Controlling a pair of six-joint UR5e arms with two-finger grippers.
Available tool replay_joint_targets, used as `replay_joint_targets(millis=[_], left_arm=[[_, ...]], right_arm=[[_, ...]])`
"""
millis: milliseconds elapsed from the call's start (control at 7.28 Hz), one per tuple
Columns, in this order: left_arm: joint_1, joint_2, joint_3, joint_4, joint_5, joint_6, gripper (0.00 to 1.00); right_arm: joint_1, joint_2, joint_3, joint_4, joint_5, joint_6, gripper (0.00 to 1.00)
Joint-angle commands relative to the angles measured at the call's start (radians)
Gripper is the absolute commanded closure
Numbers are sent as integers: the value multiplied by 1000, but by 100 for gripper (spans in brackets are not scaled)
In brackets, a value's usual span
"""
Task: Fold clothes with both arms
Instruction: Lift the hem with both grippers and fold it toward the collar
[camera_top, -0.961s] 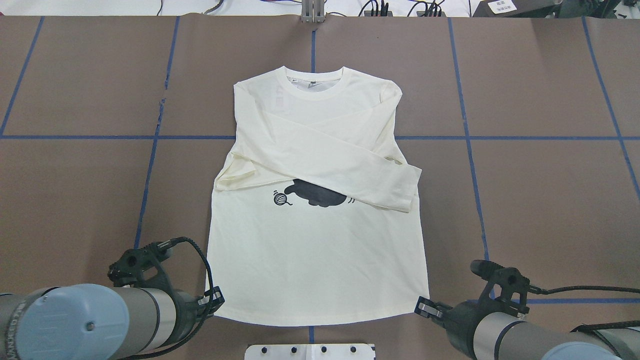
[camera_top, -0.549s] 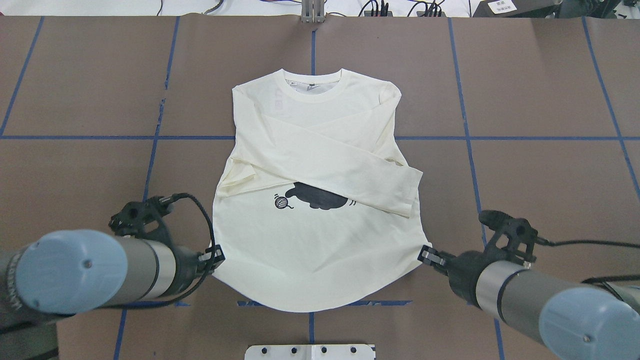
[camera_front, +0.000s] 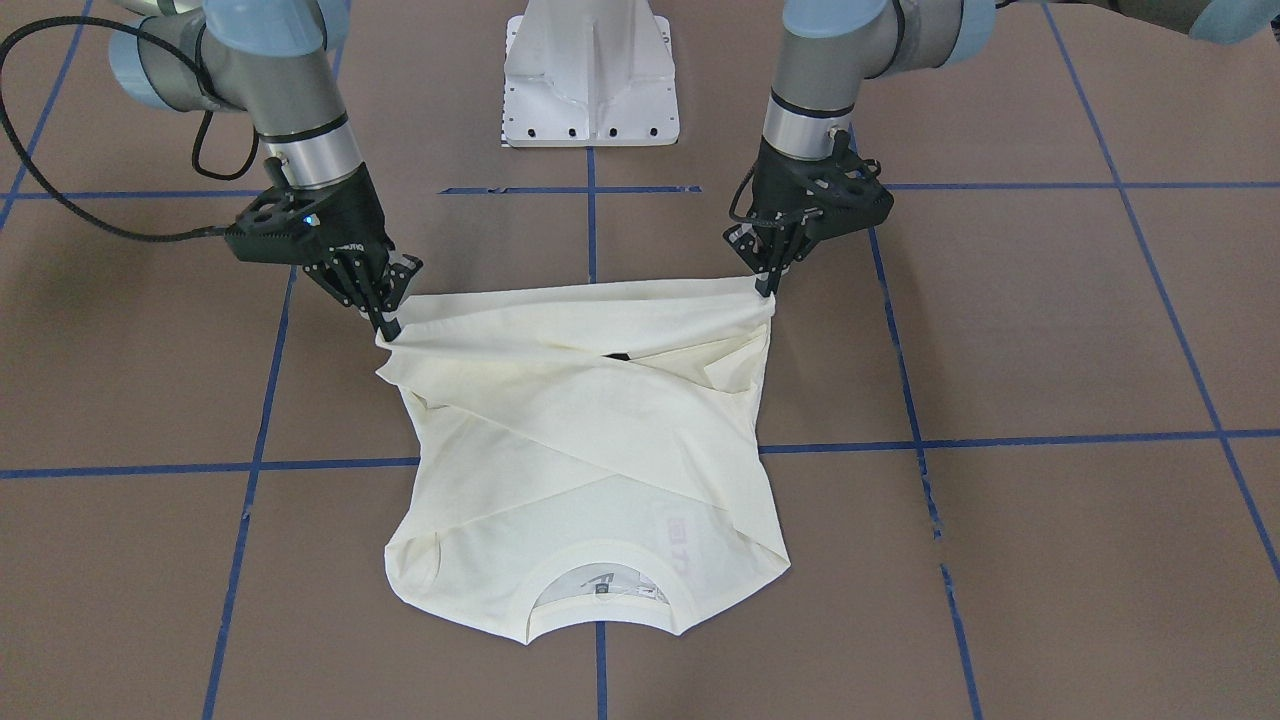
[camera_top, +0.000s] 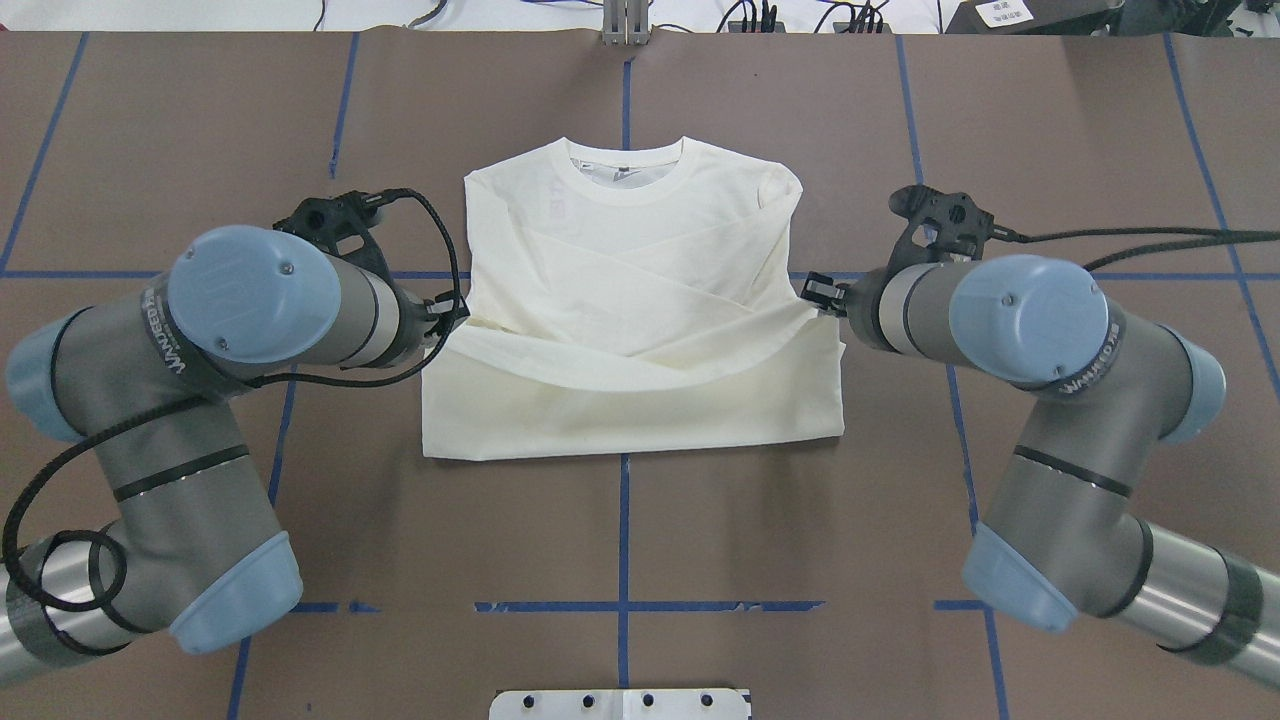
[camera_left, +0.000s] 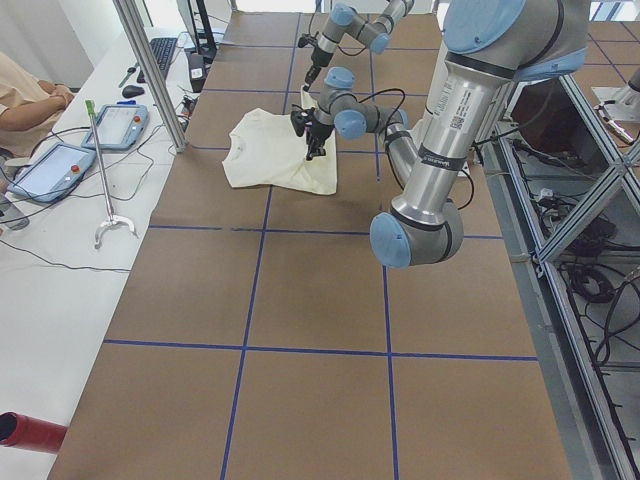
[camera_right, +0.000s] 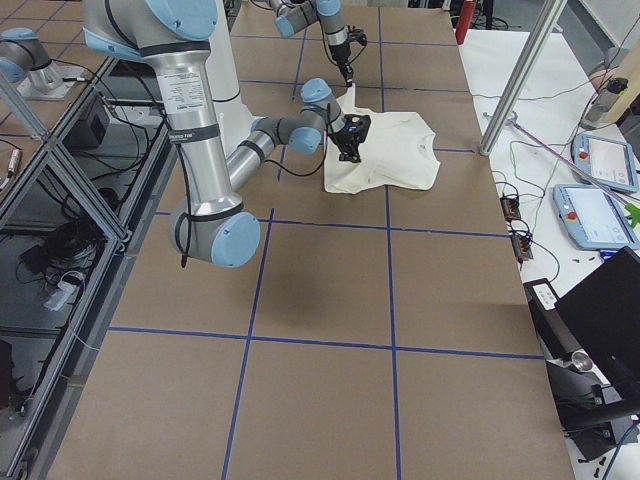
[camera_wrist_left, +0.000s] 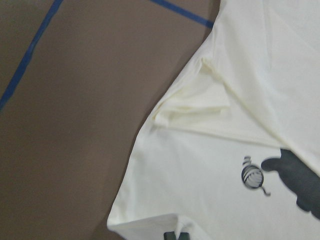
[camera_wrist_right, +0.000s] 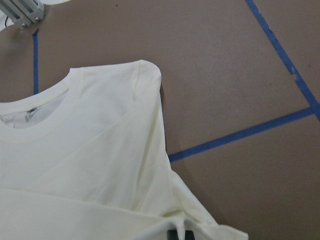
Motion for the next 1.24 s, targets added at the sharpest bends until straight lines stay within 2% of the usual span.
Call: replay_joint_targets(millis=[0, 137, 412, 549, 687, 824, 961, 1098], left_arm=[[-108, -67, 233, -174, 2, 33, 100], [-124, -95, 322, -237, 3, 32, 100], [-156, -121, 458, -367, 20, 32, 100], [-156, -157, 536, -403, 54, 32, 100], [-156, -199, 605, -414, 55, 30, 100], [-156, -202, 613, -433, 55, 30, 100], [-155, -202, 621, -437, 55, 31, 94], [-155, -210, 625, -437, 54, 32, 88]], right_arm=[[105, 195, -297, 9, 43, -87, 100], [116, 258, -411, 12, 43, -93, 100], [138, 350, -557, 14, 43, -118, 100], [145, 381, -652, 81, 40, -128, 100], [165, 382, -703, 150, 42, -151, 100], [165, 388, -704, 152, 42, -154, 100], [164, 389, -707, 150, 40, -153, 96], [161, 395, -705, 152, 37, -154, 65]])
